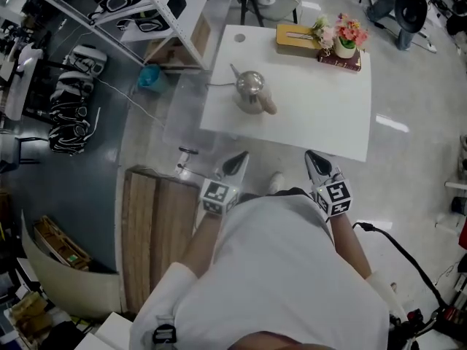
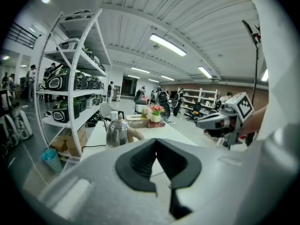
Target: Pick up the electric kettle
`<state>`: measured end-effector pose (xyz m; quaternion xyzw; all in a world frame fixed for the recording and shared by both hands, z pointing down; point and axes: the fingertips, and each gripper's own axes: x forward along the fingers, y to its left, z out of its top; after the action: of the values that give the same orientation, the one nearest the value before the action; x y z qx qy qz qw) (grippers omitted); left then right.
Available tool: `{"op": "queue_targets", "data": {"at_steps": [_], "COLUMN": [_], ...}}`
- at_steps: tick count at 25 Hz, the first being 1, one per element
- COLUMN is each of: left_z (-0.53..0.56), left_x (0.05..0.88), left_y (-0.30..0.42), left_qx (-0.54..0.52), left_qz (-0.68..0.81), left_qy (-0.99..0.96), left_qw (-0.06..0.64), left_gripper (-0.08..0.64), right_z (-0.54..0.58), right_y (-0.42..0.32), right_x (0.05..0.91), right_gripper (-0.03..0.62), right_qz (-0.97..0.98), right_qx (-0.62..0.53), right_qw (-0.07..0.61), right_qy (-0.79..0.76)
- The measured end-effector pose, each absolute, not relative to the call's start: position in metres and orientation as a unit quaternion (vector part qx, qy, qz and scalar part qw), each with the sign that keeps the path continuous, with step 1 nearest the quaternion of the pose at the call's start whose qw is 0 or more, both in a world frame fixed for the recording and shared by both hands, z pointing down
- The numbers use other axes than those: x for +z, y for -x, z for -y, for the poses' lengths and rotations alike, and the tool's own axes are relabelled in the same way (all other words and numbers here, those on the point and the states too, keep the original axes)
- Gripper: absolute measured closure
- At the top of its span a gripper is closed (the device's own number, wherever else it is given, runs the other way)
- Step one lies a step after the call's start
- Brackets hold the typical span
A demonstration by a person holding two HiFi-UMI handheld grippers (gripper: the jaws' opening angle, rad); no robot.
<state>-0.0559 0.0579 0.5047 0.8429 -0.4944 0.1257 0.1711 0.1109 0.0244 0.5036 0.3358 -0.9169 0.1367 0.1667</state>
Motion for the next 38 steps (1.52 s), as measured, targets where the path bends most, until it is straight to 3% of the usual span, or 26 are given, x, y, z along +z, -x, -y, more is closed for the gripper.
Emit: {"op": "queue_targets", "data": {"at_steps": [13,22,38], "left_z": [0.008,0.062,0.115], "left_x": [0.526,0.567,0.643], "left_y": [0.051,0.041,0.026], "left_qx": [0.146,0.145,0.170], "left_qz": [0.472,0.430,0.429], "left_qy": [-0.854,-0.868,-0.853], "left_qw": [0.161,0.202,0.244], "left_gripper": [0.557,0.557,0.436], "right_z": [0.005,0.034,0.048], "right_y": [-0.113,-0.095,-0.113], "right_x": [0.533,0.532,0.556], "right_gripper": [0.578,0.578,0.578], "right_qz": [0.910,0.897,0.870], "right_qx": [0.172,0.184,0.216], "right_qw": [0.188,0.190,0.230], "right_qy": [-0.327,-0.355,-0.379]}}
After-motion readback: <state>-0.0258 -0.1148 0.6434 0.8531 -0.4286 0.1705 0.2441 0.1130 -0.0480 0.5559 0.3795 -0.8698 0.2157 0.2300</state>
